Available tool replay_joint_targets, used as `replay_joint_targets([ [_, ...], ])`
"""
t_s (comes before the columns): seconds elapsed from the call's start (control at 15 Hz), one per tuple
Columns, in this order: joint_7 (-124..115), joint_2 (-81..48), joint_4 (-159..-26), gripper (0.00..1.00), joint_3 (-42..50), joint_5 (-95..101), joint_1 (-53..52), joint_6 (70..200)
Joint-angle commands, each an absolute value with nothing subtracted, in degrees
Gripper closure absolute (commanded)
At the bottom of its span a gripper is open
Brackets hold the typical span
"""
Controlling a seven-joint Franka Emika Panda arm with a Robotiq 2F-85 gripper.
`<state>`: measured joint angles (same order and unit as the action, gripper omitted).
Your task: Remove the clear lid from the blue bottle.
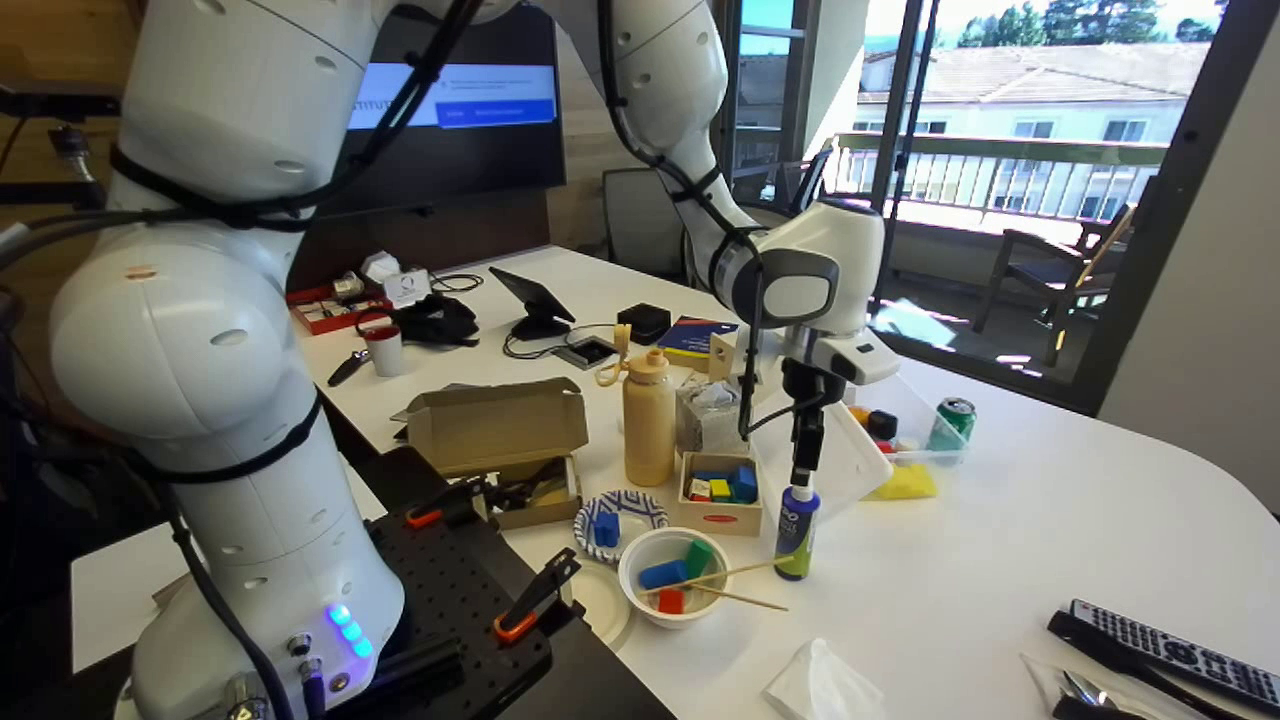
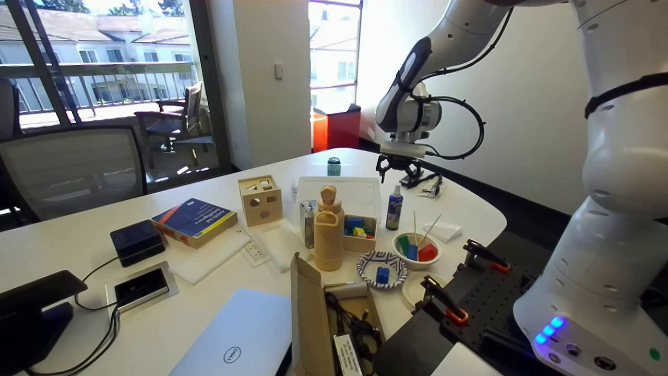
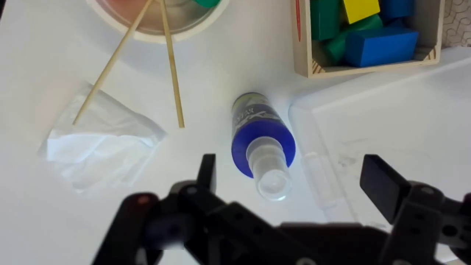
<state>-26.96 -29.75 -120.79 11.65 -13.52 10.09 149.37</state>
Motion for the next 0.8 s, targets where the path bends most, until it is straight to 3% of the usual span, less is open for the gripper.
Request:
replay_joint_targets([
  [0.0, -25.6, -31.1, -118.6, 0.04, 11.5, -15.1, 10.7, 149.1],
  [0.07, -25.8, -31.3, -118.5, 0.23, 11.6, -15.0, 10.7, 149.1],
  [0.2, -25.9, -31.3, -118.7, 0.30, 11.8, -15.0, 10.7, 149.2],
  [0.73, -25.8, -31.3, -118.6, 0.93, 11.7, -15.1, 11.3, 148.6],
])
